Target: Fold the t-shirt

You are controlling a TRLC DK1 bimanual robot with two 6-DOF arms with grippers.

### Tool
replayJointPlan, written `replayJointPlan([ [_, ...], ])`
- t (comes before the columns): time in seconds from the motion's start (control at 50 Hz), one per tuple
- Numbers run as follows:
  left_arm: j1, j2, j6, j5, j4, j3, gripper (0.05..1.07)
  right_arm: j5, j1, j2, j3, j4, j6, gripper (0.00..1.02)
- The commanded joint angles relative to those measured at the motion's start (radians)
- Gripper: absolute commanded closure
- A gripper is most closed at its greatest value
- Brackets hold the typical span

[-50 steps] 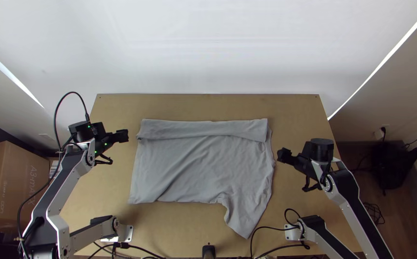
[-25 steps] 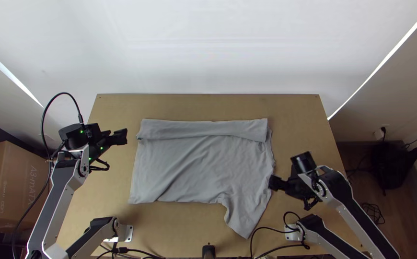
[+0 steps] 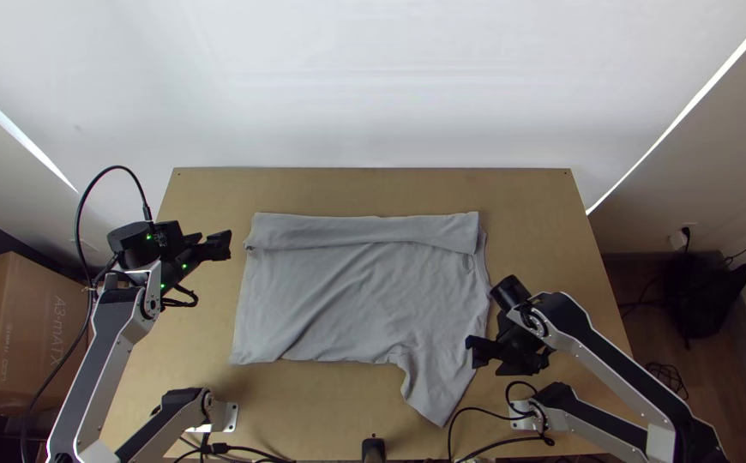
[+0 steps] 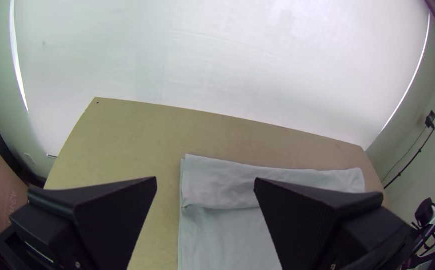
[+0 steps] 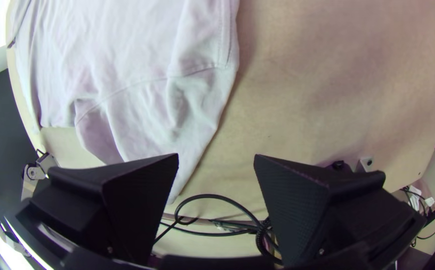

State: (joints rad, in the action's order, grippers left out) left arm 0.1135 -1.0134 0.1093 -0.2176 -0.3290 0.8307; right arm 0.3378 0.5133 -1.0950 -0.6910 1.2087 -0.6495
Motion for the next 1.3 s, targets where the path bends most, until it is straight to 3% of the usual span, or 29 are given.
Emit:
replayJointPlan([
  [0.0, -0.011, 0.009, 0.018, 0.003, -0.007, 0.033, 0.09, 0.046, 0.007, -0.065, 0.025, -0.015, 0.048, 0.33],
  [0.2, -0.026, -0.001, 0.021, 0.014, -0.007, 0.030, 0.09, 0.079, 0.025, -0.171, 0.028, -0.078, 0.088, 0.34],
  [0.24, -0.028, -0.001, 0.021, 0.015, -0.008, 0.030, 0.09, 0.079, 0.025, -0.184, 0.033, -0.095, 0.094, 0.46],
  [0.32, -0.031, -0.001, 0.021, 0.015, -0.008, 0.033, 0.09, 0.079, 0.025, -0.194, 0.044, -0.138, 0.096, 0.57],
  [0.76, -0.054, -0.001, -0.005, 0.017, -0.051, 0.044, 0.09, 0.079, 0.054, -0.213, 0.082, -0.150, 0.096, 0.58],
  [0.8, -0.064, -0.005, -0.034, 0.017, -0.073, 0.041, 0.09, 0.079, 0.054, -0.212, 0.085, -0.153, 0.097, 0.58],
  [0.9, -0.075, -0.005, -0.126, 0.024, -0.085, 0.013, 0.09, 0.079, 0.056, -0.212, 0.085, -0.164, 0.117, 0.79],
  [0.94, -0.083, -0.005, -0.166, 0.035, -0.099, 0.002, 0.09, 0.079, 0.057, -0.213, 0.087, -0.169, 0.125, 0.82],
  [1.28, -0.058, 0.004, -0.605, 0.070, -0.436, -0.031, 0.09, 0.079, 0.060, -0.282, 0.093, -0.184, 0.151, 0.81],
])
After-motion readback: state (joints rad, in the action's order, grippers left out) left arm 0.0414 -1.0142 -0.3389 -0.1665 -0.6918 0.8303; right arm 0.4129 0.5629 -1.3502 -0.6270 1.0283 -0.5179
